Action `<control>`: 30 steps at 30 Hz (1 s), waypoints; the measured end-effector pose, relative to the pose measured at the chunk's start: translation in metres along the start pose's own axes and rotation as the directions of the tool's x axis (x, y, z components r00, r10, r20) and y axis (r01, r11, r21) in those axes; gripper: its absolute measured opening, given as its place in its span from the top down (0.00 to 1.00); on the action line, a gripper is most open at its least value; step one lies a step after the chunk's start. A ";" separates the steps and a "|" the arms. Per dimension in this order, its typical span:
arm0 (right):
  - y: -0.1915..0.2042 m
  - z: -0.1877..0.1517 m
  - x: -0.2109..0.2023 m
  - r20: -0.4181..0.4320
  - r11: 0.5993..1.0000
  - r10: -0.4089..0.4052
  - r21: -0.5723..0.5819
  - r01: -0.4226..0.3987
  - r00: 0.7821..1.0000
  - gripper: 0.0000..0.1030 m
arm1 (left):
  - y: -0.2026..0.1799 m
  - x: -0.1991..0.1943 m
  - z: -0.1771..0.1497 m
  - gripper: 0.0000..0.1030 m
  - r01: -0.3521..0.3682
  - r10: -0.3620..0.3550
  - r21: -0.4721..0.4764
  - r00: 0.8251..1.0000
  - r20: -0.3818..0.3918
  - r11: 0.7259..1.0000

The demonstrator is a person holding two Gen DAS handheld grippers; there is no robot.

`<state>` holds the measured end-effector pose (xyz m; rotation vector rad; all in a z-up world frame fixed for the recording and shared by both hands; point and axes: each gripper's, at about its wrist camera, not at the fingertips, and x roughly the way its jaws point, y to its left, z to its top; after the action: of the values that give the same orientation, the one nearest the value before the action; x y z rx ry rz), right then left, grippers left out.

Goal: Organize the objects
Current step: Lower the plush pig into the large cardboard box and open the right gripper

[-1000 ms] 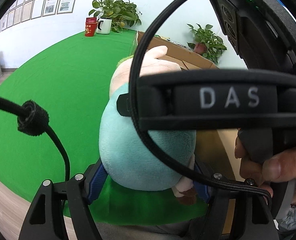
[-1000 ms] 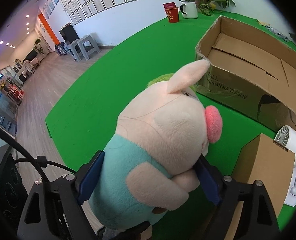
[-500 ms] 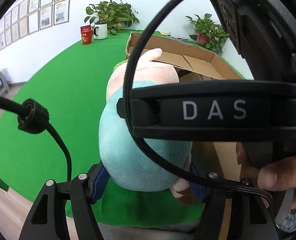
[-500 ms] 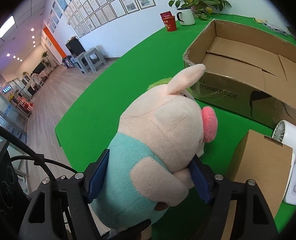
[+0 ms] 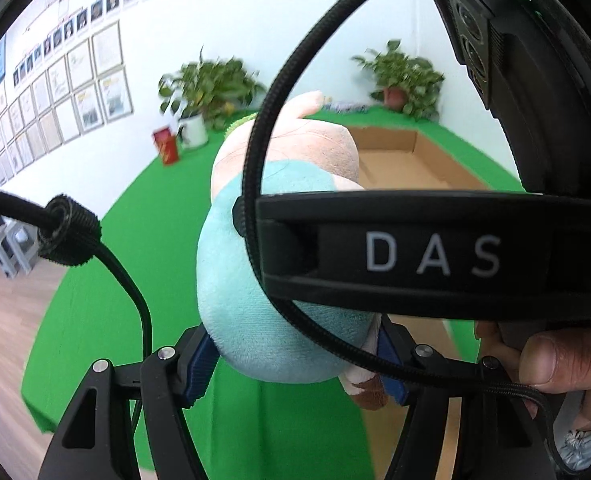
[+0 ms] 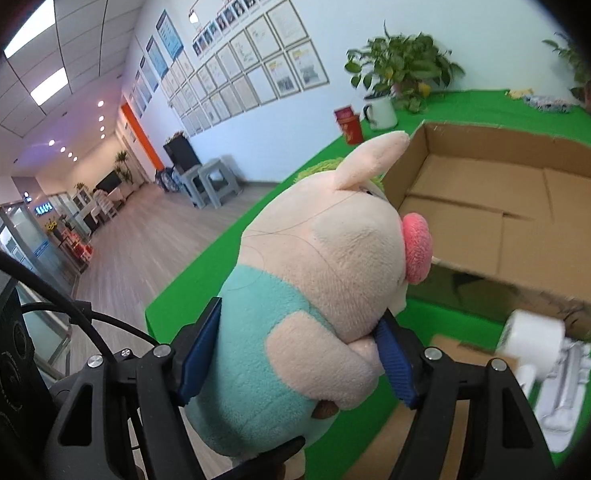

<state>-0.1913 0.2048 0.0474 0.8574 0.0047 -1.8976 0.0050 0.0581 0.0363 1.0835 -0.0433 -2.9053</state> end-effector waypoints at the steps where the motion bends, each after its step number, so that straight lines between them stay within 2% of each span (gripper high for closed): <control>1: -0.003 0.008 -0.005 0.024 1.000 -0.022 -0.011 0.022 0.999 0.31 | -0.005 0.002 0.007 0.37 0.005 -0.005 0.009 1.000 0.019 1.000; 6: -0.010 0.045 -0.022 0.119 0.993 -0.099 -0.050 0.106 0.988 0.31 | -0.025 0.004 0.050 0.37 0.053 -0.060 0.058 0.989 0.136 0.997; 10: -0.004 0.082 -0.037 0.196 0.978 -0.154 -0.113 0.178 0.968 0.31 | -0.033 0.002 0.089 0.37 0.074 -0.092 0.083 0.966 0.243 0.994; 14: 0.006 0.118 -0.040 0.254 0.957 -0.188 -0.169 0.235 0.949 0.31 | -0.033 0.004 0.126 0.37 0.091 -0.101 0.047 0.946 0.308 0.995; 16: 0.005 0.128 -0.042 0.272 0.956 -0.183 -0.174 0.236 0.945 0.31 | -0.024 -0.041 0.100 0.37 0.085 -0.096 0.048 0.941 0.326 0.995; 19: -0.005 0.139 -0.035 0.274 0.961 -0.171 -0.166 0.222 0.946 0.31 | -0.027 -0.033 0.113 0.37 0.077 -0.088 0.046 0.945 0.315 0.996; 21: -0.013 0.139 -0.026 0.266 0.966 -0.150 -0.165 0.199 0.952 0.31 | -0.037 -0.010 0.131 0.37 0.057 -0.067 0.041 0.951 0.302 0.998; 24: -0.030 0.136 -0.010 0.232 0.972 -0.137 -0.155 0.175 0.963 0.31 | -0.045 0.064 0.191 0.37 0.053 -0.056 0.022 0.967 0.250 0.998; 26: -0.042 0.135 0.006 0.197 0.975 -0.136 -0.147 0.167 0.971 0.31 | -0.040 0.095 0.201 0.37 0.060 -0.060 0.006 0.976 0.209 0.998; 30: -0.069 0.129 0.035 0.130 0.980 -0.144 -0.121 0.160 0.981 0.31 | -0.048 0.143 0.200 0.37 0.079 -0.077 -0.013 0.988 0.136 0.997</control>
<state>-0.3263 0.1645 0.0999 0.6683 0.1227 -2.0655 -0.2350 0.1014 0.0919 0.9034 0.0215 -3.0383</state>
